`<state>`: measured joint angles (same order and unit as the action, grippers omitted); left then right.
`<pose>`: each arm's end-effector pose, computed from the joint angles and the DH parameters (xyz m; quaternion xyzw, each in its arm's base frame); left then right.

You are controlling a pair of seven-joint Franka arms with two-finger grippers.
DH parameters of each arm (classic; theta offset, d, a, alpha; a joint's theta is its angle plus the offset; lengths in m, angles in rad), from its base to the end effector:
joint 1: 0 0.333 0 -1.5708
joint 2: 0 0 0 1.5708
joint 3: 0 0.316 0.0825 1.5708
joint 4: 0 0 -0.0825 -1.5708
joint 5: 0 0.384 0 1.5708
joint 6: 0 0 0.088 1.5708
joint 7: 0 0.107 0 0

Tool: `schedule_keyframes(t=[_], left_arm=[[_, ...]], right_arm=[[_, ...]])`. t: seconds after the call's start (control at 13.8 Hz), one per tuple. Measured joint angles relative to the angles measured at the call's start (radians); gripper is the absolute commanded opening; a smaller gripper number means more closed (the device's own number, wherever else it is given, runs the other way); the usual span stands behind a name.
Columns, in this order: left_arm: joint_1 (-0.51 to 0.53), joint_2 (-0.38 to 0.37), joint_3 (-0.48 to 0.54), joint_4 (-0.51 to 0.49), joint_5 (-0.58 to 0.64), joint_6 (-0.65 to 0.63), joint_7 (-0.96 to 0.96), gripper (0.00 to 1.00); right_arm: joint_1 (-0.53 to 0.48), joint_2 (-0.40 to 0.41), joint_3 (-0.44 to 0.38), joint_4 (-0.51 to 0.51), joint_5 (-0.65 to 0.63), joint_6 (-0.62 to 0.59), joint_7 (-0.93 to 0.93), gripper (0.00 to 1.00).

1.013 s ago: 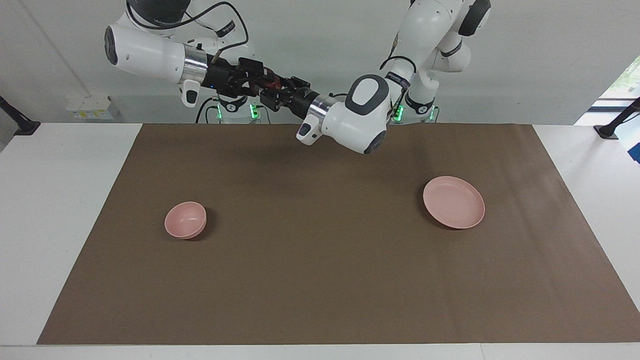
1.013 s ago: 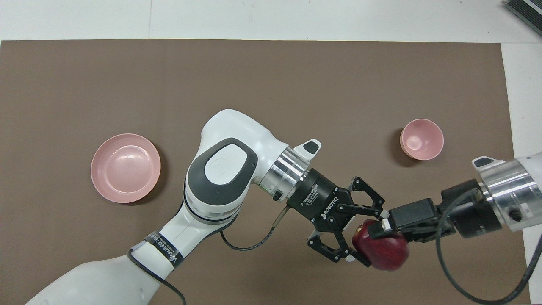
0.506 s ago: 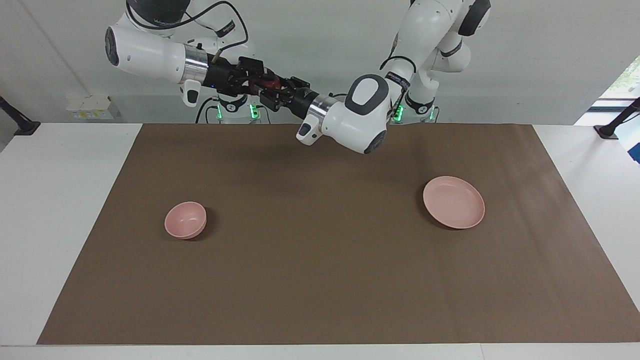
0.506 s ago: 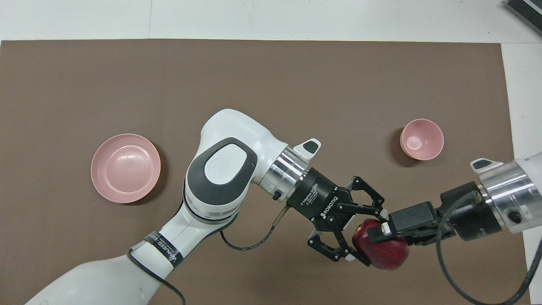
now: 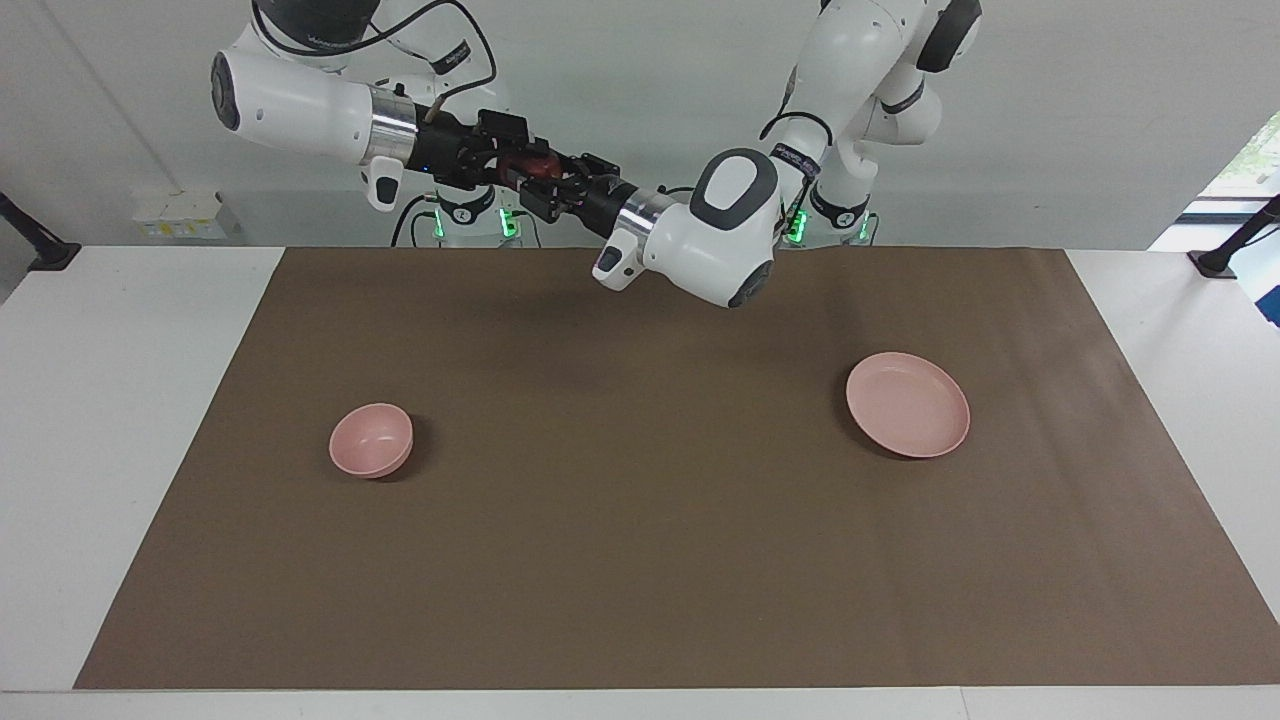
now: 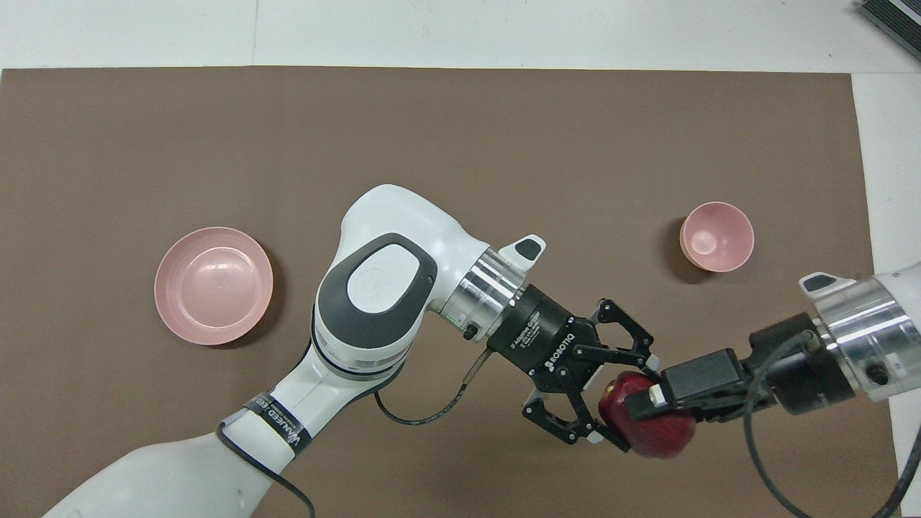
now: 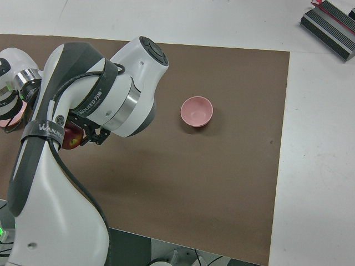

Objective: Move apple from plate to bowl
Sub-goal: 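Grasp the apple with the right gripper beside the left gripper, then open the left gripper and withdraw it while the right gripper carries the apple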

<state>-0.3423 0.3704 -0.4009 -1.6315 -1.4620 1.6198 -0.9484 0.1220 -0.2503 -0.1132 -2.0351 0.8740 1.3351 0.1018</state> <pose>0.4372 -0.4887 0.4937 0.6643 0.2179 -0.6141 0.3662 0.4359 0.0943 0.5696 -0.8765 0.0321 0.2271 0.4233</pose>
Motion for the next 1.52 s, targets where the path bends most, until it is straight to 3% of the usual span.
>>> schedule_keyframes(t=[0.14, 0.22, 0.36, 0.43, 0.51, 0.58, 0.94, 1.3, 1.52], left_arm=[[-0.001, 0.0, 0.001, 0.0, 0.002, -0.001, 0.0, 0.0], [-0.001, 0.001, 0.002, 0.0, 0.002, -0.001, 0.0, 0.0], [-0.003, 0.001, 0.002, -0.001, 0.004, -0.001, 0.0, 0.0], [-0.003, 0.002, 0.002, -0.001, 0.004, -0.001, 0.0, 0.08], [-0.003, 0.002, 0.002, -0.001, 0.004, -0.001, 0.0, 0.79], [-0.004, 0.003, 0.002, -0.001, 0.005, 0.001, 0.001, 1.0], [-0.036, 0.0, 0.001, 0.006, 0.057, 0.119, 0.003, 1.0], [0.005, 0.003, 0.026, 0.006, 0.254, 0.136, 0.039, 1.0], [0.066, 0.008, 0.031, 0.005, 0.434, 0.156, 0.142, 1.0]], right_arm=[[0.0, -0.002, -0.002, -0.001, -0.007, 0.0, 0.0, 0.06], [0.0, -0.003, -0.003, -0.001, -0.008, 0.0, 0.001, 0.0], [0.0, -0.005, -0.002, 0.0, -0.016, 0.0, 0.019, 0.0], [0.001, -0.005, -0.001, 0.001, -0.021, 0.0, 0.032, 0.0], [0.001, -0.006, 0.0, 0.002, -0.025, 0.0, 0.041, 0.0], [0.002, -0.006, 0.001, 0.003, -0.028, 0.001, 0.047, 0.0], [0.004, 0.004, 0.006, 0.013, -0.137, 0.017, 0.045, 0.0], [-0.003, 0.012, 0.004, 0.021, -0.258, 0.043, -0.052, 0.0], [-0.007, 0.014, 0.003, 0.022, -0.388, 0.104, -0.125, 0.0]])
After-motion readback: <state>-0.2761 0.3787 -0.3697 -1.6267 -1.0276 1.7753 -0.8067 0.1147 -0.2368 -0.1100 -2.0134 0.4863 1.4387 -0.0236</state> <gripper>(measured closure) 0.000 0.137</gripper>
